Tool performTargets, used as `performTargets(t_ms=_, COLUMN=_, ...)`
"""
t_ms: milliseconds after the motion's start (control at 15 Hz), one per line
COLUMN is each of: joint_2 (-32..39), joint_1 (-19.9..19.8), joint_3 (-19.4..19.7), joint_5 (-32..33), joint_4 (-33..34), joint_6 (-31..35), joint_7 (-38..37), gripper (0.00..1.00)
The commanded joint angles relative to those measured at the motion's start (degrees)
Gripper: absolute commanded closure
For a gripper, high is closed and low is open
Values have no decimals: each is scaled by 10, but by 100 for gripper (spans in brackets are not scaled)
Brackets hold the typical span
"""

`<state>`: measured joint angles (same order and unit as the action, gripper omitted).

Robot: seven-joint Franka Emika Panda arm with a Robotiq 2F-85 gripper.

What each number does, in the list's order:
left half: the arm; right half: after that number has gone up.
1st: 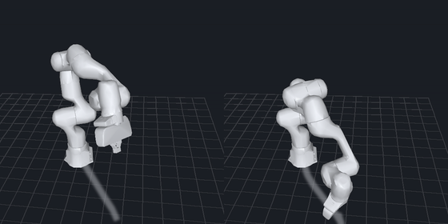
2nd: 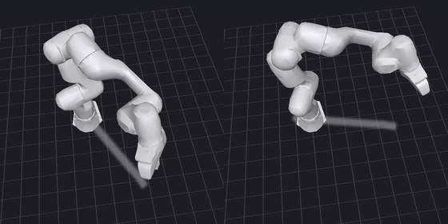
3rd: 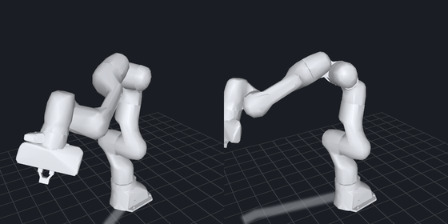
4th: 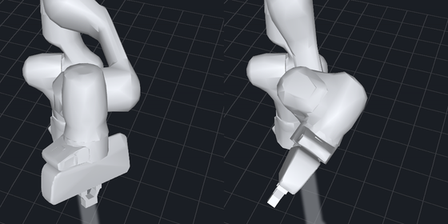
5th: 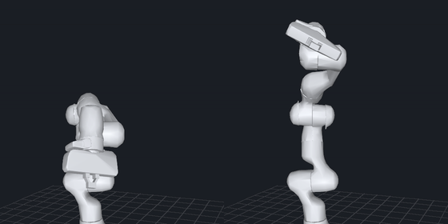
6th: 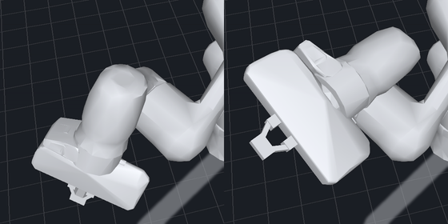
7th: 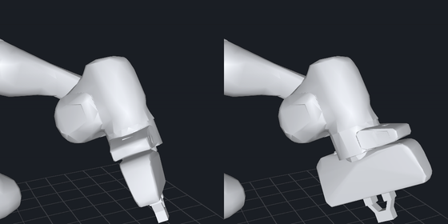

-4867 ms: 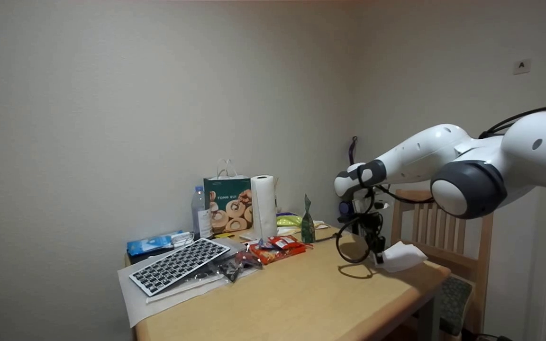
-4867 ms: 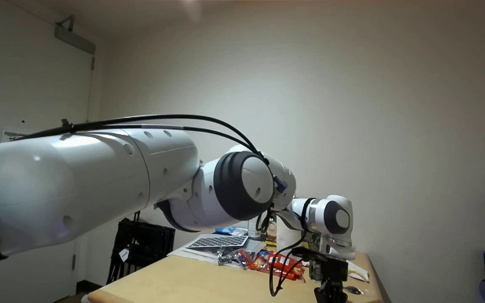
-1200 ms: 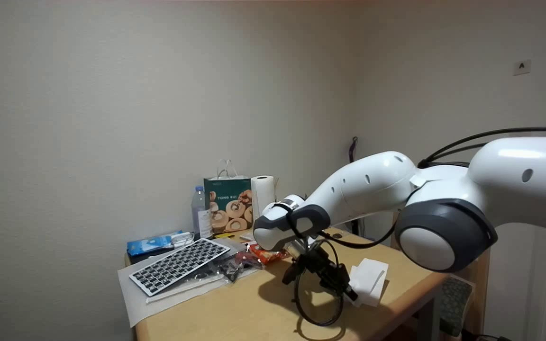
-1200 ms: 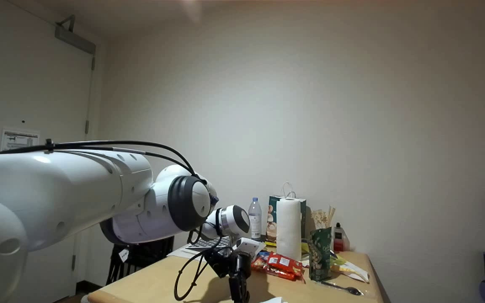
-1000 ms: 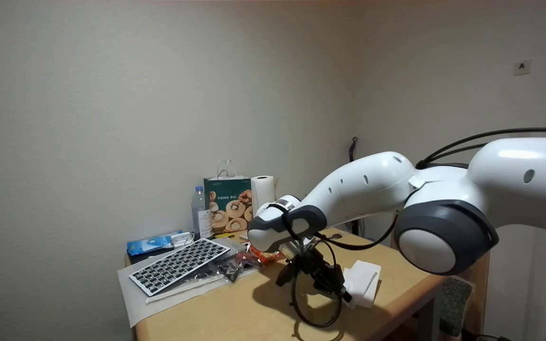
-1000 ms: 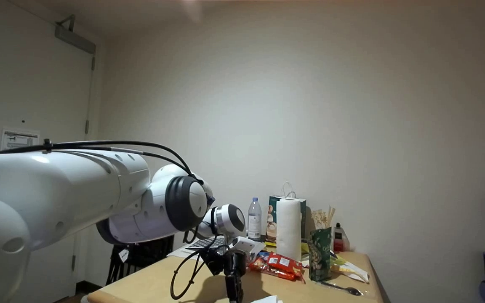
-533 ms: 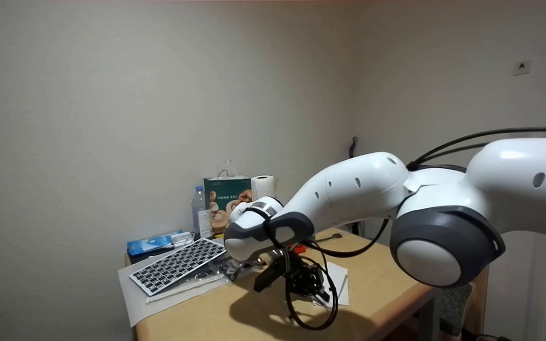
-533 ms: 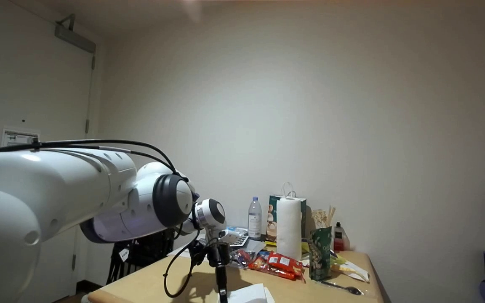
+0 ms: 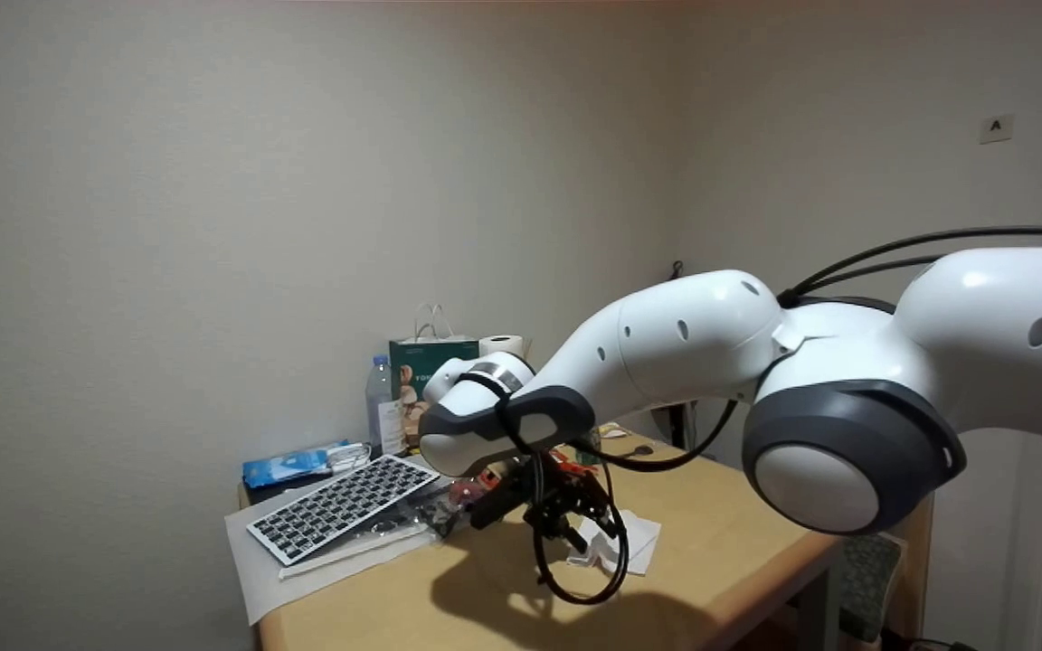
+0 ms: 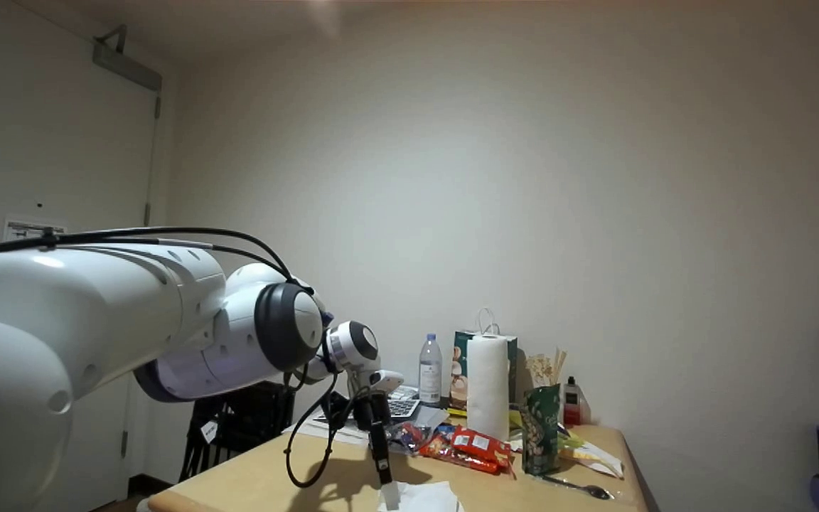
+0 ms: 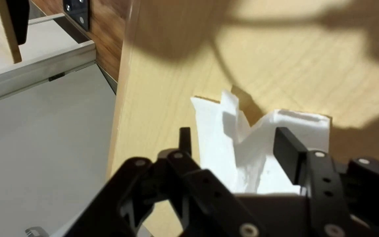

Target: Use the white napkin to wipe the table

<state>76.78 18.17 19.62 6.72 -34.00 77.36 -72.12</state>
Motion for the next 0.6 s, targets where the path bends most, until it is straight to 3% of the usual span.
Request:
performTargets(t_ms=0, joint_2=-33, joint_1=14, joint_3=8, joint_5=2, joint_4=-28, joint_6=25, joint_7=-32, gripper=3)
performTargets(t_ms=267, joint_2=-49, joint_1=19, joint_3=8, joint_5=-4, joint_4=-34, joint_6=54, joint_7=-63, gripper=0)
performTargets(t_ms=333, joint_2=-23, joint_1=13, joint_3=7, joint_5=0, joint_4=0, joint_6=37, joint_7=-42, gripper=0)
performTargets(t_ms=533, joint_2=-27, joint_1=15, joint_3=7, joint_5=0, joint_4=0, joint_6=40, joint_7=-50, gripper=0)
